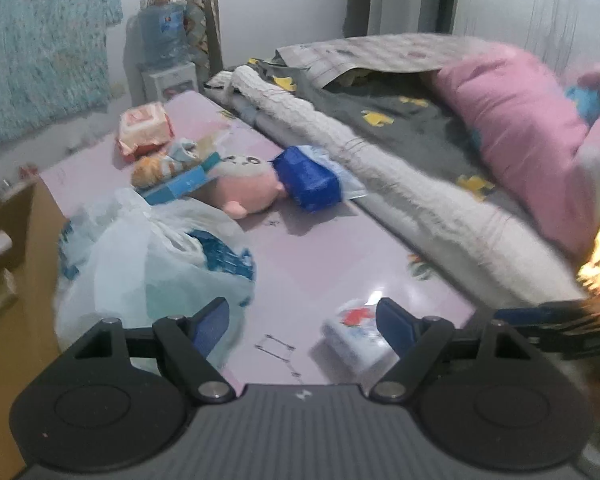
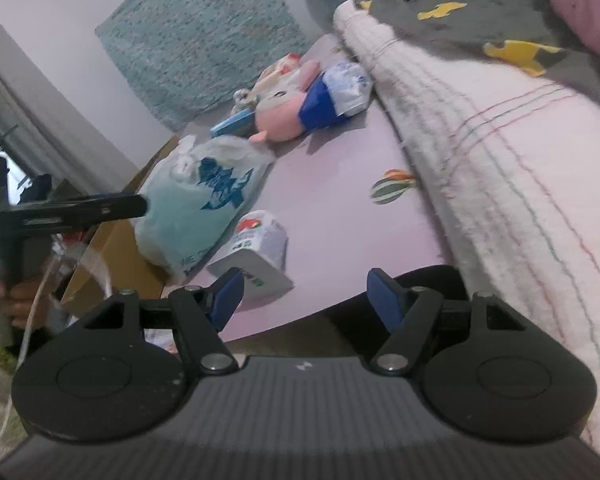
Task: Organize soft objects
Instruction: 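Set the yogurt cup down on the bed and open the right tool, then grasp the yogurt cup with the left tool and lift it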
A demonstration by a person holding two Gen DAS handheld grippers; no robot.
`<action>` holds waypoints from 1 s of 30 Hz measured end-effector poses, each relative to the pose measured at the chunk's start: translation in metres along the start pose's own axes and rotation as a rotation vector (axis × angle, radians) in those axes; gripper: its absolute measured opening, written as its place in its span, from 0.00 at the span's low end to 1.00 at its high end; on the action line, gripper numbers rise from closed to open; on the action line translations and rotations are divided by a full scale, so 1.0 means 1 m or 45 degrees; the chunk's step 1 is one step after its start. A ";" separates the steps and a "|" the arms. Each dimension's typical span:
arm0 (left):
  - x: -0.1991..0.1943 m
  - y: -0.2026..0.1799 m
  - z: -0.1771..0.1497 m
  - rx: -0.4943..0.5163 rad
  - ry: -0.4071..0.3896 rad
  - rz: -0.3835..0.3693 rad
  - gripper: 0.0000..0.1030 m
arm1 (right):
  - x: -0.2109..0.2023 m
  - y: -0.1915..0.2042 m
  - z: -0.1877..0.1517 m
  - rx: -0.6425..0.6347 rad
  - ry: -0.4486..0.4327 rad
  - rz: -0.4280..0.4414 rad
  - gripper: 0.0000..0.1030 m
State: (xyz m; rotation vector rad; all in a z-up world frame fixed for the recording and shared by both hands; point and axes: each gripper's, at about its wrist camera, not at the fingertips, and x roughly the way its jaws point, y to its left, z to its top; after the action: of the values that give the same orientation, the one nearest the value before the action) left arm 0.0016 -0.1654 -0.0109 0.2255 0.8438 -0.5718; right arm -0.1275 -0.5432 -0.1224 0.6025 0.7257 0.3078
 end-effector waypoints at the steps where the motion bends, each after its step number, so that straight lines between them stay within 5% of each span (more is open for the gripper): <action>1: -0.003 0.002 -0.001 -0.030 0.001 -0.035 0.79 | 0.000 -0.001 0.000 0.008 -0.017 -0.004 0.66; 4: -0.009 0.006 -0.006 -0.104 0.003 -0.086 0.79 | 0.004 -0.002 -0.001 0.020 -0.066 0.004 0.66; 11: -0.008 -0.015 -0.035 -0.026 0.046 0.011 0.72 | 0.016 0.002 -0.005 0.009 -0.088 0.114 0.63; 12: -0.003 -0.020 -0.042 -0.005 0.064 0.017 0.68 | 0.017 0.002 -0.005 0.007 -0.085 0.136 0.60; 14: 0.010 -0.026 -0.050 0.012 0.095 0.039 0.41 | 0.023 0.003 -0.006 -0.019 -0.072 0.185 0.50; 17: 0.032 -0.024 -0.060 -0.016 0.157 0.040 0.23 | 0.034 0.008 -0.009 -0.087 -0.044 0.216 0.43; 24: 0.067 -0.024 -0.061 -0.033 0.242 -0.039 0.20 | 0.059 0.007 -0.006 -0.123 -0.016 0.219 0.36; 30: 0.090 -0.032 -0.053 0.035 0.273 -0.012 0.21 | 0.084 -0.005 -0.003 -0.067 0.030 0.283 0.26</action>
State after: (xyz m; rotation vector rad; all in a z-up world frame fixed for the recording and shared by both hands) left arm -0.0029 -0.2050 -0.1122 0.3122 1.0449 -0.5749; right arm -0.0693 -0.5076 -0.1715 0.6311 0.6718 0.5389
